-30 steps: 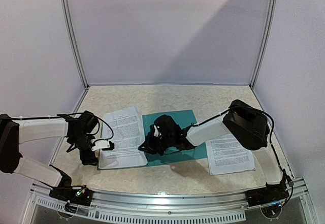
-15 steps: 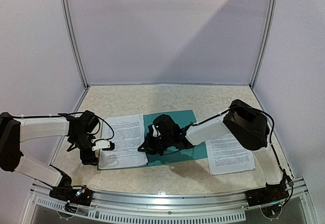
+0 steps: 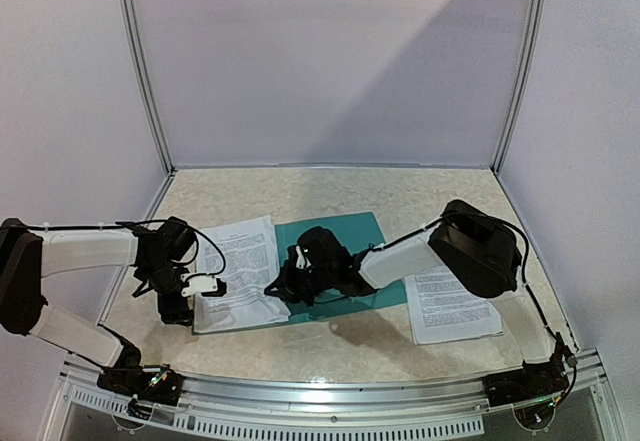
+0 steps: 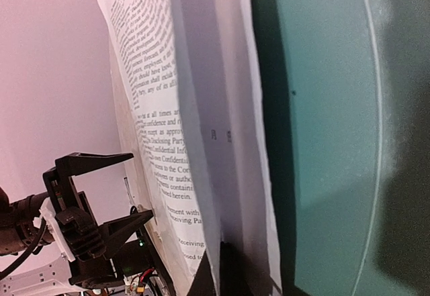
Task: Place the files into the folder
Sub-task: Insert the folder to form pockets on the folder.
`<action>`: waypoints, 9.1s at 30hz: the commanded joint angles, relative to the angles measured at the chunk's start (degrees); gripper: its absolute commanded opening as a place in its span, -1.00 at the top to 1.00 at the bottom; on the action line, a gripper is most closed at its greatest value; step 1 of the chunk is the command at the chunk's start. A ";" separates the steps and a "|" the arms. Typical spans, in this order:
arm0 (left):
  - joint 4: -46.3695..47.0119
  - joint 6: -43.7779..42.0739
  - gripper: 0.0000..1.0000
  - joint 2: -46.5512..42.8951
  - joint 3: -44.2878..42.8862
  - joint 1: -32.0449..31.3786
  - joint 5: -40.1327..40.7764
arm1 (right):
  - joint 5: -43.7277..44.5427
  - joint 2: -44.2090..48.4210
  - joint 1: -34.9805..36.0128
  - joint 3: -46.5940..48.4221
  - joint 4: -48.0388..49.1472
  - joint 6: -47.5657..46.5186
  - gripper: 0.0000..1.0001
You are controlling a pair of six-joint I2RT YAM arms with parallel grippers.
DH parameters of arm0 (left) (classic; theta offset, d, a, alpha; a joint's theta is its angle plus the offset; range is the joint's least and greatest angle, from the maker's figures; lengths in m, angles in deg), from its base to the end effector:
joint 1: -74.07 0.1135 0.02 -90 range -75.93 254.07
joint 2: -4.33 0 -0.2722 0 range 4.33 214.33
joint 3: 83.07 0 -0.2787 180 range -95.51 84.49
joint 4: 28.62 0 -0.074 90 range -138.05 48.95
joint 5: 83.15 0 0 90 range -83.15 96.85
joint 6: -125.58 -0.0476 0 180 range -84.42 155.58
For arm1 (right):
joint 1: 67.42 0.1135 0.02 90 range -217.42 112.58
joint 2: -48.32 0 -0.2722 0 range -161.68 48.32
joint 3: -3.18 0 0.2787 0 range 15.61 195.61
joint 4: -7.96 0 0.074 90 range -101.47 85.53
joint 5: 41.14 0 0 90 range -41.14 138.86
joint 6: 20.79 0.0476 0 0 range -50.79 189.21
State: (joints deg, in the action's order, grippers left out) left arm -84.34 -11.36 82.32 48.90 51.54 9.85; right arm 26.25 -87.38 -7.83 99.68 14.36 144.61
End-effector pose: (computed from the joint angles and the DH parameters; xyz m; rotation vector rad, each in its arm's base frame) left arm 0.1986 -0.0797 0.1194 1.7509 2.5306 0.1033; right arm 0.2525 0.4663 0.0636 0.0789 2.6844 1.5490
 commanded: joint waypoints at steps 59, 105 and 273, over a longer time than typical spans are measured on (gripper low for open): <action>7.69 -0.14 -0.57 4.53 4.33 -1.09 1.48 | -4.75 2.31 -2.16 0.91 -4.42 -9.21 1.00; 13.01 -0.60 -0.42 21.52 -16.73 12.59 6.60 | -10.17 -9.39 -8.00 21.05 -17.76 -21.77 1.00; -4.81 16.06 0.43 34.52 -40.13 17.48 -16.82 | 22.30 9.50 -2.48 17.25 -54.48 -47.63 0.06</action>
State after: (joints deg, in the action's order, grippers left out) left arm -88.67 4.84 116.79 8.20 69.81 -6.04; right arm 44.29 -75.45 -10.19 115.86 -42.10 94.12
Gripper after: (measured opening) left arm 0.306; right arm 0.508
